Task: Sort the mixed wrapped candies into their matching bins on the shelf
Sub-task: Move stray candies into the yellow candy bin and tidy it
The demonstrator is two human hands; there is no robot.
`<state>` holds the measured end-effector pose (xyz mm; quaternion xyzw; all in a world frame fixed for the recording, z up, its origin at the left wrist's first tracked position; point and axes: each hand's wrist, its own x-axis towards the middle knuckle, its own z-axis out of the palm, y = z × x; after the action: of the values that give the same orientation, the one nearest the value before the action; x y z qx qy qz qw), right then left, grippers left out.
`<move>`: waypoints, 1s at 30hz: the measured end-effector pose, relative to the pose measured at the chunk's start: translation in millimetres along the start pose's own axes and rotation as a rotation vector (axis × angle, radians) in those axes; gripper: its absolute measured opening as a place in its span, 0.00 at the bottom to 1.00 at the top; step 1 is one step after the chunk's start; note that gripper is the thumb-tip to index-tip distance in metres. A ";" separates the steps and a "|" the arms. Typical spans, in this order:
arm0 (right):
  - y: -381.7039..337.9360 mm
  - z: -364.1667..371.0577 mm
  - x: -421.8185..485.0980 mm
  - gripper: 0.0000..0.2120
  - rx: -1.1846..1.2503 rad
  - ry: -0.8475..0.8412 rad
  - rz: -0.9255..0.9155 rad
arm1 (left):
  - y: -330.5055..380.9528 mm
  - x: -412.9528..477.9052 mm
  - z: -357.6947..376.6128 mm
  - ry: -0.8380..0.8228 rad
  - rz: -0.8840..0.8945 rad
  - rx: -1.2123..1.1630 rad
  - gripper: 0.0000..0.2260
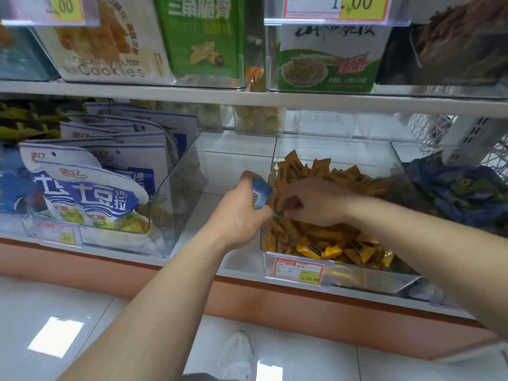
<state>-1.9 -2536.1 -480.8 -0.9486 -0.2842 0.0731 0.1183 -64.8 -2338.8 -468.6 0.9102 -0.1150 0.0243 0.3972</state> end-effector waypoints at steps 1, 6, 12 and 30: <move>-3.5 7.1 5.6 0.11 0.002 -0.057 -0.007 | 0.6 -0.7 0.0 0.001 0.002 -0.006 0.17; -5.4 19.8 21.3 0.17 -0.073 -0.139 0.071 | -0.4 -2.4 -0.2 0.009 -0.006 -0.030 0.16; -6.7 17.3 26.3 0.22 -0.158 -0.274 0.092 | -3.2 -2.1 -2.0 -0.008 -0.014 -0.018 0.18; -1.5 14.7 3.3 0.13 0.070 0.027 0.144 | -4.5 -4.2 -3.3 0.008 -0.036 -0.051 0.15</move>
<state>-2.9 -2530.4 -494.8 -0.9628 -0.2110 0.0784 0.1495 -67.7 -2332.6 -470.1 0.9016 -0.0979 0.0177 0.4209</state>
